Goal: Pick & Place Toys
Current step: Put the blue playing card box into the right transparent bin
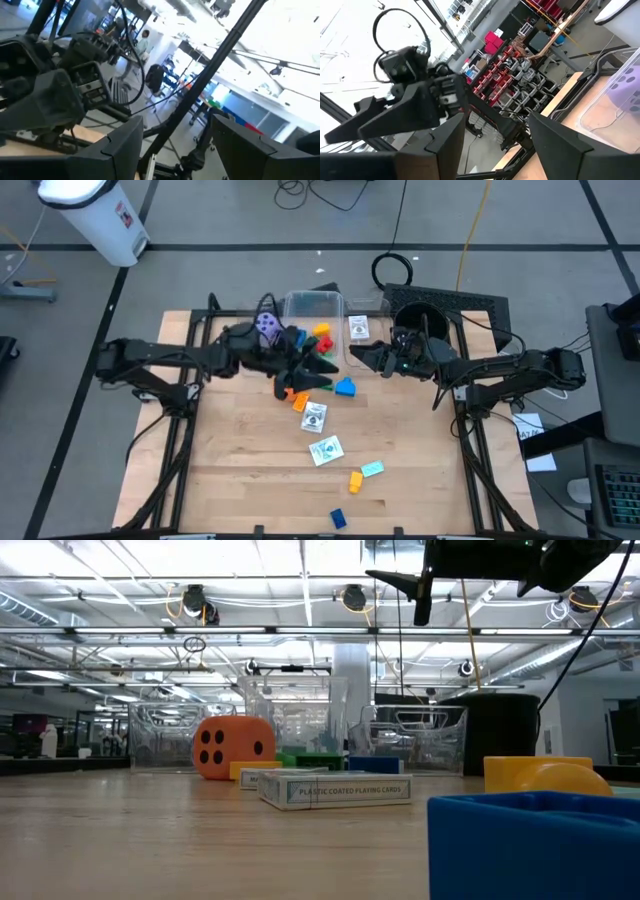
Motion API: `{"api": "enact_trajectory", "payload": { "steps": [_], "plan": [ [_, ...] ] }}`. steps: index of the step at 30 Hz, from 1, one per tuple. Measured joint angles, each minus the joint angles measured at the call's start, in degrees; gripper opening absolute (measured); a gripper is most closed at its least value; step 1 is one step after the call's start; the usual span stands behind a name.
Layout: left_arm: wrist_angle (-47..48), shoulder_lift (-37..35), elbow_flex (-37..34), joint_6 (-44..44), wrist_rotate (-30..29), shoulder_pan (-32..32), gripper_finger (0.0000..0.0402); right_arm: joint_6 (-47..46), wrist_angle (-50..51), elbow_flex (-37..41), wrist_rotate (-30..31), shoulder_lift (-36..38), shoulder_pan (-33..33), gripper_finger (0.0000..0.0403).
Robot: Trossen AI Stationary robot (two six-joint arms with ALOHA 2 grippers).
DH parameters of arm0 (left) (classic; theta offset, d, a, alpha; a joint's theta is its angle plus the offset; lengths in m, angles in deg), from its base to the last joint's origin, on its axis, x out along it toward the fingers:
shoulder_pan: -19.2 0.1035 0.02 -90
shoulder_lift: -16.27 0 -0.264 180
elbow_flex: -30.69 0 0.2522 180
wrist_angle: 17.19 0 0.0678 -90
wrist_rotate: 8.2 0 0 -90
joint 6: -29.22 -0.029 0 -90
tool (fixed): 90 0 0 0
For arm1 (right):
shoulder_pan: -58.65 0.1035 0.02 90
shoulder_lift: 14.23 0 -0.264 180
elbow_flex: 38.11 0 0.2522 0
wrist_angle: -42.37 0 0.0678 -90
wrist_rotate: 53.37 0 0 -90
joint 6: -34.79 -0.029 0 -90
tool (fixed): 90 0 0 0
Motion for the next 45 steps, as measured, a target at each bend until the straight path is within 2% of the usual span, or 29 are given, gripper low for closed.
{"api": "enact_trajectory", "payload": {
  "steps": [5, 12, 16, 20, 27, 31, 41, 45],
  "plan": [
    [-1.3, -1.0, -0.9, -1.3, -6.6, -3.5, 0.0241, 0.0, 0.3, 0.0, 0.0, 0.0, 0.0, 0.0215],
    [-8.4, -1.0, -0.8, -2.7, -18.5, -7.2, 0.0241, 0.0, 0.3, 0.0, 0.0, 0.0, 0.0, 0.0215],
    [-9.6, -0.9, -0.8, -1.7, -21.8, -9.1, 0.0241, 0.0, 0.4, 0.0, 0.0, 0.0, 0.0, 0.0215],
    [-9.4, -1.0, -0.8, -1.3, -22.5, -11.9, 0.0241, 0.0, 0.3, 0.0, 0.0, 0.0, 0.0, 0.0215],
    [-9.6, -0.9, -0.8, -3.8, -32.4, -19.6, 0.0241, 0.0, 0.3, 0.0, 0.0, 0.0, 0.0, 0.0215],
    [-9.4, -0.9, -0.8, -4.6, -37.4, -22.0, 0.0241, 0.0, 0.3, 0.0, 0.0, 0.0, 0.0, 0.0215],
    [-9.7, -0.9, -0.8, -5.9, -41.5, -22.8, 0.0241, 0.0, 0.3, 0.0, 0.0, 0.0, 0.0, 0.0215],
    [-5.1, -1.0, -0.8, -7.0, -43.0, -24.3, 0.0241, 0.0, 0.3, 0.0, 0.0, 0.0, 0.0, 0.0215]
  ]
}}
